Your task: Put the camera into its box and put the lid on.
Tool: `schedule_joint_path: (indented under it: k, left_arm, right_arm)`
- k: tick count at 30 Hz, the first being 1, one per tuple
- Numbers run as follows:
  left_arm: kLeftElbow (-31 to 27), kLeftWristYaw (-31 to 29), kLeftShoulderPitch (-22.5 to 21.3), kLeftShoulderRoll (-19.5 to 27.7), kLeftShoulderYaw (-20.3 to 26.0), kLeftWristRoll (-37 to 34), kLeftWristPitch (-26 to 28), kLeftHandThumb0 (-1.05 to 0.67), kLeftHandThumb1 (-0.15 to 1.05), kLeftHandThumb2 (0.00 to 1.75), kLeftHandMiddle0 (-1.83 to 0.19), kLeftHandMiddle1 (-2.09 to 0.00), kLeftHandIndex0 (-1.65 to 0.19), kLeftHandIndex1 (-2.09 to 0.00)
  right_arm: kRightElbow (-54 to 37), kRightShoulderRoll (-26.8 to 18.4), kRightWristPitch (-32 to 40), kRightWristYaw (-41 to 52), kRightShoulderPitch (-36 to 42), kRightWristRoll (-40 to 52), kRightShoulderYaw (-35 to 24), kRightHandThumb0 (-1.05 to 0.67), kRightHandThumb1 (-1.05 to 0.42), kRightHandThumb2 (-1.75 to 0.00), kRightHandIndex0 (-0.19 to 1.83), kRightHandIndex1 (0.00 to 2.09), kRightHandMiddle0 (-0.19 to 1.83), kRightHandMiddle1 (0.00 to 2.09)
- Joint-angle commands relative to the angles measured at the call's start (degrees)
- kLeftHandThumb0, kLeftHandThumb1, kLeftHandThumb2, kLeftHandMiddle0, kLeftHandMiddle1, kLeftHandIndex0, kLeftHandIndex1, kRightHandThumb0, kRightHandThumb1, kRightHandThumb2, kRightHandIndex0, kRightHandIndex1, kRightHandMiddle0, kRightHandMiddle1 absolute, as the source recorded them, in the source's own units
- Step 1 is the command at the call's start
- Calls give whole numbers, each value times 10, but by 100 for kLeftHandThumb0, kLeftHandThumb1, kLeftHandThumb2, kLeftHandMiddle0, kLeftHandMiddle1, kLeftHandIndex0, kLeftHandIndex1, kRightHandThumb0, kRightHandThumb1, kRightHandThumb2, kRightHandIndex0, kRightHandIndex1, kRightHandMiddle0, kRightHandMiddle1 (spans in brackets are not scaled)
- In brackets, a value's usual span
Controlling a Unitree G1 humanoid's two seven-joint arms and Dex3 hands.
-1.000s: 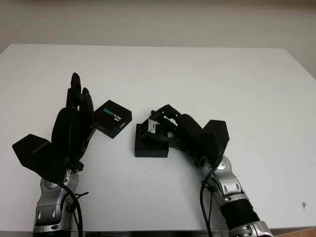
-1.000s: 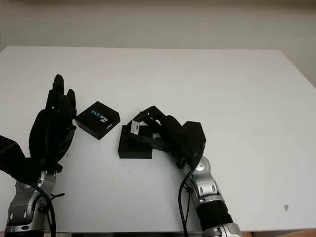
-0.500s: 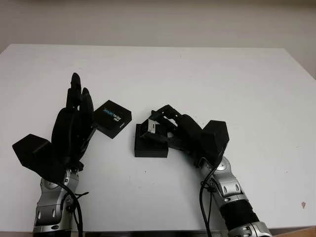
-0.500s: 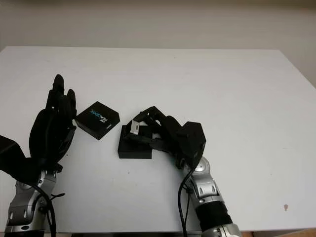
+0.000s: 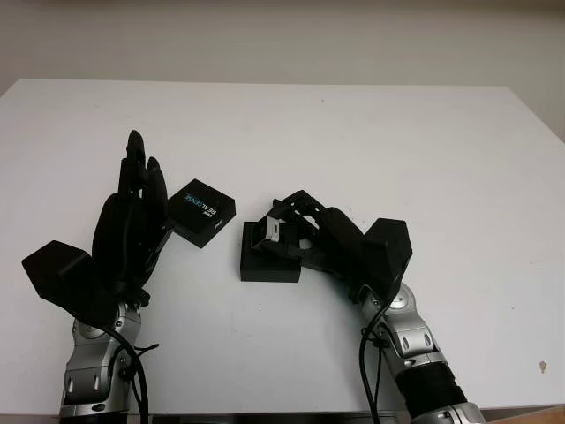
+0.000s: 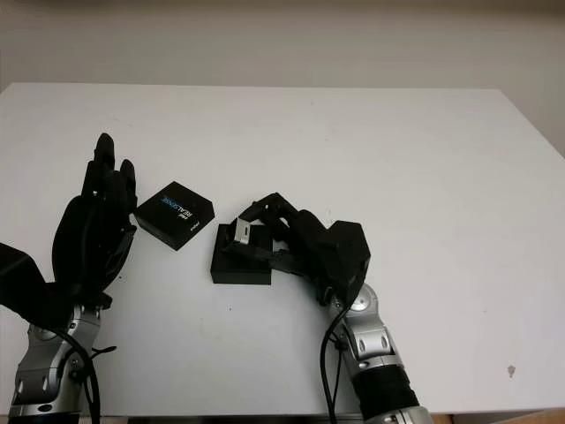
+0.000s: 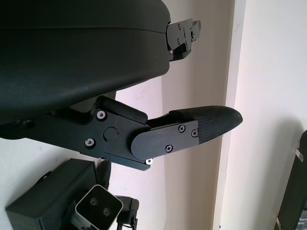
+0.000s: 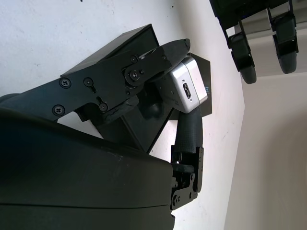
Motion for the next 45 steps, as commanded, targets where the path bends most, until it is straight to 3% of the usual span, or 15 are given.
schedule_joint_path:
  k: [1,39,45]
  left_arm:
    - [-6,0,4,0,0,1,-6,-76,105,63,19,0,19,0]
    - [-8,3,9,-6,-1,2,-8,-76,105,62,19,0,19,0]
    - [-10,3,11,-7,-1,-1,-6,-75,105,62,19,0,19,0]
  right_arm:
    - [-13,-2,7,6,11,0,6,-38,-102,-6,18,5,19,185]
    - [29,16,-14,-23,9,-38,30,-43,-103,-5,17,5,17,185]
    - [27,-1,-40,-42,7,-89,50,-46,-104,-6,18,5,15,181]
